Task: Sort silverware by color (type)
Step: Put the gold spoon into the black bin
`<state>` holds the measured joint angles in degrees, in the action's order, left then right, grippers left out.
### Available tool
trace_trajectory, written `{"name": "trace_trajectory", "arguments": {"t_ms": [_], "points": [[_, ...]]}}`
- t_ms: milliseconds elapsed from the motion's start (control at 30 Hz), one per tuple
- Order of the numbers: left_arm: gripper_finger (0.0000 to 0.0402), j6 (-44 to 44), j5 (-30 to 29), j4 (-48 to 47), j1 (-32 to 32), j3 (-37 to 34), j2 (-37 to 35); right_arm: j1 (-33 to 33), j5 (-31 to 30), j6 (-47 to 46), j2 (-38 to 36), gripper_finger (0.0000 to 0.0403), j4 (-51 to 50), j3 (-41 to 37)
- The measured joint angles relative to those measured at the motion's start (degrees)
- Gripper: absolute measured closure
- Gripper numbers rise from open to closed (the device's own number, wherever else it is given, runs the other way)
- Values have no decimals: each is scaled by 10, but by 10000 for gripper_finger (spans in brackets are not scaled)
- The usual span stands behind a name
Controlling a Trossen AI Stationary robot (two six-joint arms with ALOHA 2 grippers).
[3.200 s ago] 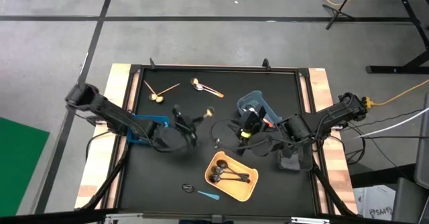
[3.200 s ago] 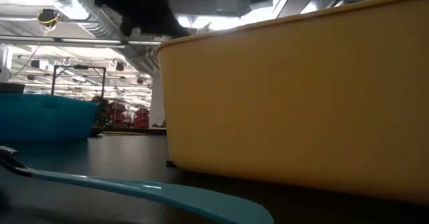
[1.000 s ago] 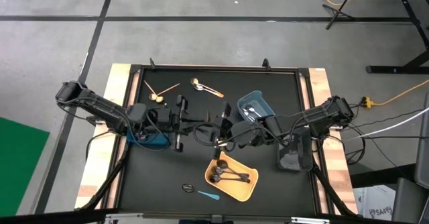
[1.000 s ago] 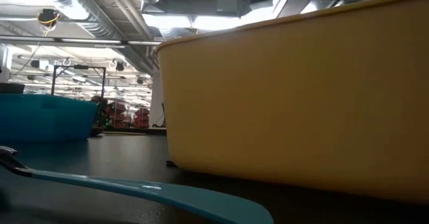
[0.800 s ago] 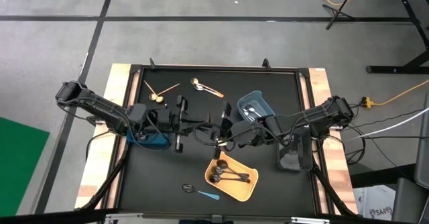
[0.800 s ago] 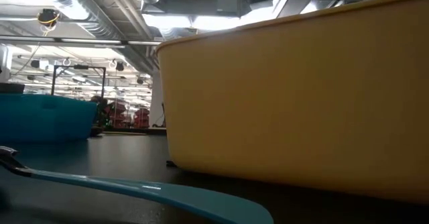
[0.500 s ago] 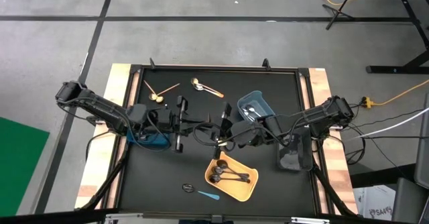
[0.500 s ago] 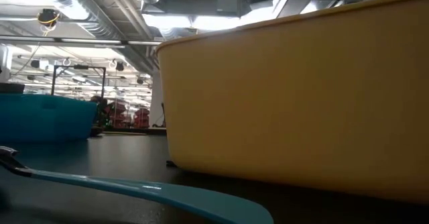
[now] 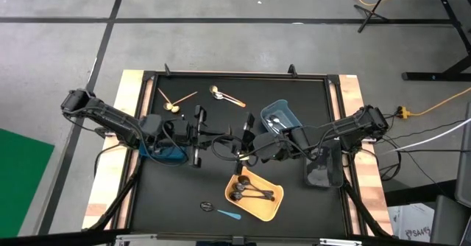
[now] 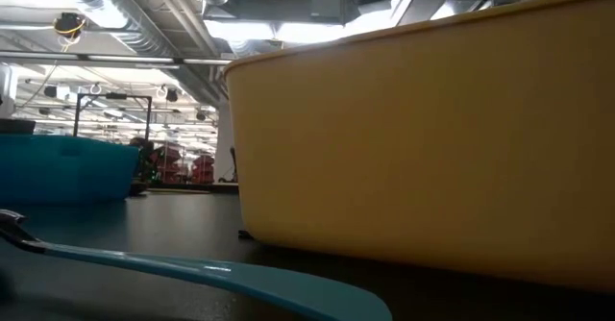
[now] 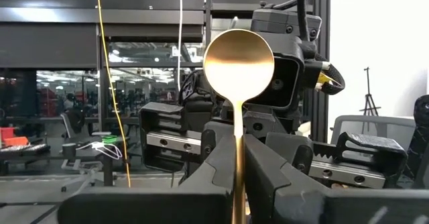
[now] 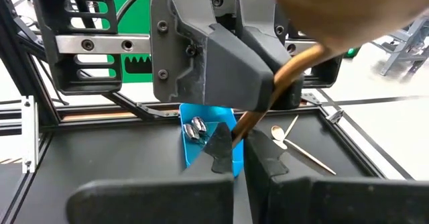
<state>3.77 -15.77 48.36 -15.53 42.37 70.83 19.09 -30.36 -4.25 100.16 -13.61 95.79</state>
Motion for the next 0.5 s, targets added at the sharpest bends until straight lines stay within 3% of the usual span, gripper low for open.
{"name": "trace_trajectory", "arguments": {"t_ms": [167, 500], "points": [[388, 0, 0, 0, 0, 0, 0, 0, 0, 0, 0, 402, 0, 0], [325, -3, -3, 0, 0, 0, 0, 0, -3, -2, -5, 403, -12, 0]]}}
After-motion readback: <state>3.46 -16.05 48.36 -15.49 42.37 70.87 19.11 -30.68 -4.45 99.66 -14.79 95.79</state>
